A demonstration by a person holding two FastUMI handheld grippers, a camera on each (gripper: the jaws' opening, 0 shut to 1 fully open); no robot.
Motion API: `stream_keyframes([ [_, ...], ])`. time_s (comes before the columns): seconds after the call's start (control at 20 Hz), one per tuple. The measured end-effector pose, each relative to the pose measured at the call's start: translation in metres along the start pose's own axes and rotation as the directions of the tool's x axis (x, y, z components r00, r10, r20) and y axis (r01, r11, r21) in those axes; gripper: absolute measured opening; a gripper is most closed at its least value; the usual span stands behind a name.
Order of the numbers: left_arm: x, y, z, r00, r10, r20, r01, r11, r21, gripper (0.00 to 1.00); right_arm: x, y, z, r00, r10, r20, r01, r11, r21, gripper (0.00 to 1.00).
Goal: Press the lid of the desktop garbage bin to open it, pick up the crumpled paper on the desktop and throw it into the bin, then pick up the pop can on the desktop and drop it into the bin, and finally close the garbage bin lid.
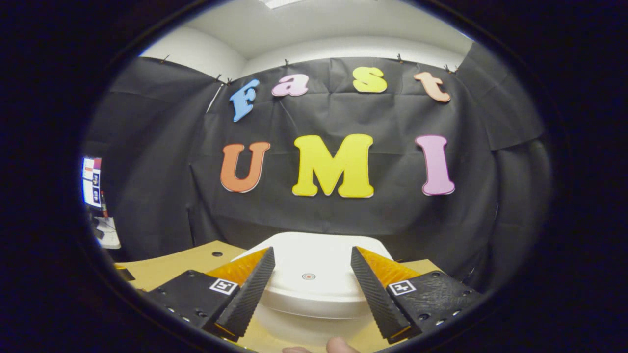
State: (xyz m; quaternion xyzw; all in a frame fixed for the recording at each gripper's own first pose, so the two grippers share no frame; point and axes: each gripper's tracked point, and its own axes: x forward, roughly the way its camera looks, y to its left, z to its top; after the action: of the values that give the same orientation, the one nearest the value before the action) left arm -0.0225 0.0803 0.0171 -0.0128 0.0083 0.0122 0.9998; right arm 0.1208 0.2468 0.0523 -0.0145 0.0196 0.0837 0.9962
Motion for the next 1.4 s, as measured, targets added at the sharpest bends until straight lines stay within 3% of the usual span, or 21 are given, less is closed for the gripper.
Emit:
stream_keyframes([
  [0.2,0.005,-0.009,0.009,1.0,-0.013,0.013,0.013,1.0,0.01,0.98,-0.019,-0.012,0.013,0.999,0.017,0.042,-0.018,0.999,0.026,0.95],
  [0.35,0.008,-0.019,0.018,0.999,-0.027,0.033,0.027,0.999,0.023,0.97,-0.046,-0.044,0.015,0.996,-0.036,0.085,0.034,0.999,0.03,0.95],
  [0.6,0.016,-0.046,0.026,0.997,-0.067,0.035,0.065,0.996,0.054,0.97,-0.093,-0.075,0.001,0.991,-0.058,0.119,0.068,0.994,-0.084,0.95],
  [0.95,0.016,-0.07,0.029,0.995,-0.092,0.048,0.089,0.994,0.056,0.97,-0.145,-0.136,-0.032,0.964,-0.224,0.142,0.229,0.973,-0.018,0.93],
  [1.1,0.017,-0.084,0.038,0.99,-0.108,0.088,0.102,0.992,0.067,0.97,-0.151,-0.143,-0.05,0.963,-0.247,0.112,0.25,0.968,-0.012,0.97],
  [1.4,0.019,-0.098,0.031,0.985,-0.128,0.115,0.116,0.988,0.104,0.97,-0.166,-0.159,-0.076,0.946,-0.305,0.108,0.304,0.952,0.02,0.95],
])
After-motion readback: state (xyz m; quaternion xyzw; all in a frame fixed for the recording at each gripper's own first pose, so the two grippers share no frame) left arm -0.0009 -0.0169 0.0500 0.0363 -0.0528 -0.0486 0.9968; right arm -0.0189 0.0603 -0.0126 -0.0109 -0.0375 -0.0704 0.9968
